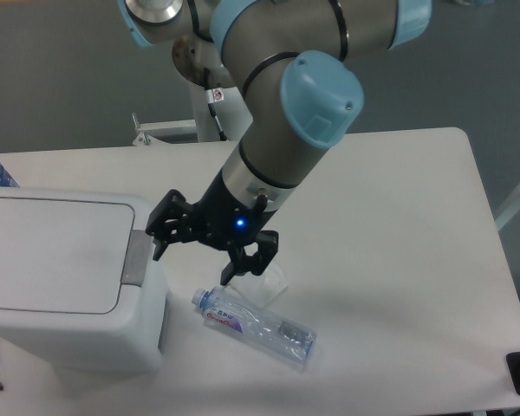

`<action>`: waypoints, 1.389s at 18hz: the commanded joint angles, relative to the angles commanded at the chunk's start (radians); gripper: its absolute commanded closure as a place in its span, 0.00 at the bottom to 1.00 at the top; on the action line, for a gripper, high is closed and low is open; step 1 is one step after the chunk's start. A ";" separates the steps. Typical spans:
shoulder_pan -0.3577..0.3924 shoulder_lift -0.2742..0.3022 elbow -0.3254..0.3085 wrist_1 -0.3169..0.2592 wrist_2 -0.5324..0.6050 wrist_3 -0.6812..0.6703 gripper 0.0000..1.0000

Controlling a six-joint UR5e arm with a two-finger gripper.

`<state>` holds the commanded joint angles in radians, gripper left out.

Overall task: Open the trash can
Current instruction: 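Press the grey button on the trash can with the gripper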

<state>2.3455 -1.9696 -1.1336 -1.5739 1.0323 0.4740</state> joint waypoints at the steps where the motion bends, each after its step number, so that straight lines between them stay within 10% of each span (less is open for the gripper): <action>1: -0.006 -0.002 0.000 -0.002 0.012 -0.003 0.00; 25: -0.038 -0.011 -0.008 -0.009 0.072 -0.034 0.00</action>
<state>2.3071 -1.9804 -1.1413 -1.5831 1.1045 0.4403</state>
